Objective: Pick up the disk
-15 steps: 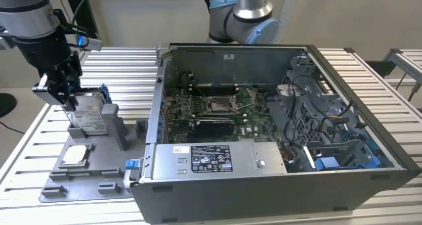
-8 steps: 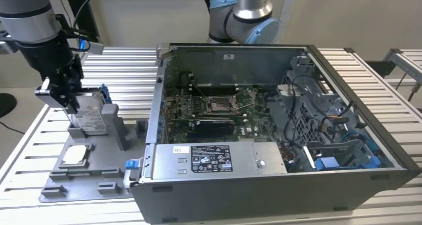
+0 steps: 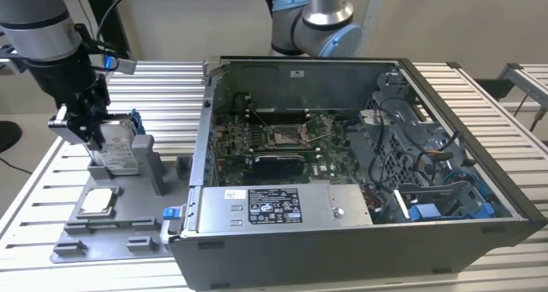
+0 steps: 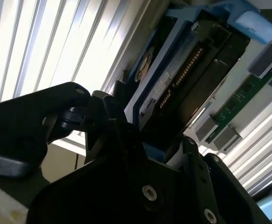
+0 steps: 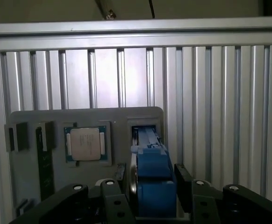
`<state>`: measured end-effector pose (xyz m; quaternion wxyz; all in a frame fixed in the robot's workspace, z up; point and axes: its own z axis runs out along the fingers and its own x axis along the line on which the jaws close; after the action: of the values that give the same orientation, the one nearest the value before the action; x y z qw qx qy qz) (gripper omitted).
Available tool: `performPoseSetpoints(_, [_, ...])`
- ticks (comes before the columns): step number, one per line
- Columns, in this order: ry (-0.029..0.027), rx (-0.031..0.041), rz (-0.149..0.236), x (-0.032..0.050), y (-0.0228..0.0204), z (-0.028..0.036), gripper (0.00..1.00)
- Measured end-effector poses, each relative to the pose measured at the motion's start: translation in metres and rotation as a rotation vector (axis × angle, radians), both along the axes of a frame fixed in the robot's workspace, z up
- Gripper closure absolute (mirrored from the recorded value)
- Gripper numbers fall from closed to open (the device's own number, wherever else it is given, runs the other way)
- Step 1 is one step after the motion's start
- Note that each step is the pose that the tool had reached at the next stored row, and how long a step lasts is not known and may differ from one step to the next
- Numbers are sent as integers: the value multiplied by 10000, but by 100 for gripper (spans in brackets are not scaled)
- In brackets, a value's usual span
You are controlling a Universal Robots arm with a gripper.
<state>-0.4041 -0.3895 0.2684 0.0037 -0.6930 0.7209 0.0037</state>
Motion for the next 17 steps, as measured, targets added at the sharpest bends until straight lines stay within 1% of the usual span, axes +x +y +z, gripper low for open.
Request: performPoseSetpoints(17, [-48,7,0,-3,0,-81,0])
